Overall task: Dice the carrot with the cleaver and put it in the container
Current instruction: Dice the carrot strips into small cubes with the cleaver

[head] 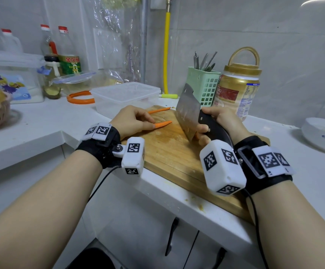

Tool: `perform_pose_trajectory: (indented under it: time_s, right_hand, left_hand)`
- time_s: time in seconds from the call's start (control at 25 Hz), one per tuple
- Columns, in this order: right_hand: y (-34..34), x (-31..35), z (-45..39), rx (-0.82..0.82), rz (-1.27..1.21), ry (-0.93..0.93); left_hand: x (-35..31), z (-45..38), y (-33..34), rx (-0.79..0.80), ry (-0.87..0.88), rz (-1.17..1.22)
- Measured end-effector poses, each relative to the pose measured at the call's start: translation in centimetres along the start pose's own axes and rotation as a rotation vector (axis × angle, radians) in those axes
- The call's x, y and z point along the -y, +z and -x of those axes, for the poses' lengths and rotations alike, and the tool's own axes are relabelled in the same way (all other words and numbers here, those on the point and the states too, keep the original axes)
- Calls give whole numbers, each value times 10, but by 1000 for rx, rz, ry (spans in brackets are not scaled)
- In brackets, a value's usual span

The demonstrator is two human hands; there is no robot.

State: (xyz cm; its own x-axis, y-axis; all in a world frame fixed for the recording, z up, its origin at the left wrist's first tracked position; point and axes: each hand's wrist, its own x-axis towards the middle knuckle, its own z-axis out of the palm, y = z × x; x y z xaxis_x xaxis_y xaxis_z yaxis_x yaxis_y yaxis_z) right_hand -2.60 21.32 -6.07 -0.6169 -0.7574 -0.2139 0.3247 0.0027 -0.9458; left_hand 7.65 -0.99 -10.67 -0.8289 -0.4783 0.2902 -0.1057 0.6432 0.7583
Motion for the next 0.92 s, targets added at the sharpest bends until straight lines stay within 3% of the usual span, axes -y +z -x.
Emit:
perform_pose_trajectory:
  time_s: [0.2,0.36,0.6,0.8,0.92]
  right_hand:
    - [6,0,5,2,26,-7]
    - [8,-2,8,0,53,13]
    - [10,-3,10,36,100,24]
    - [11,-3,10,58,86,16]
    - [12,-4,10,71,73,16]
  left_hand:
    - [-8,4,1,-61,-44,-45]
    - [-18,2,-3,-13,-172,-73]
    - [-30,7,-9,169,-386,289]
    - [-37,9,-7,266,-415,404]
    - [-41,9,-1,297,-398,356]
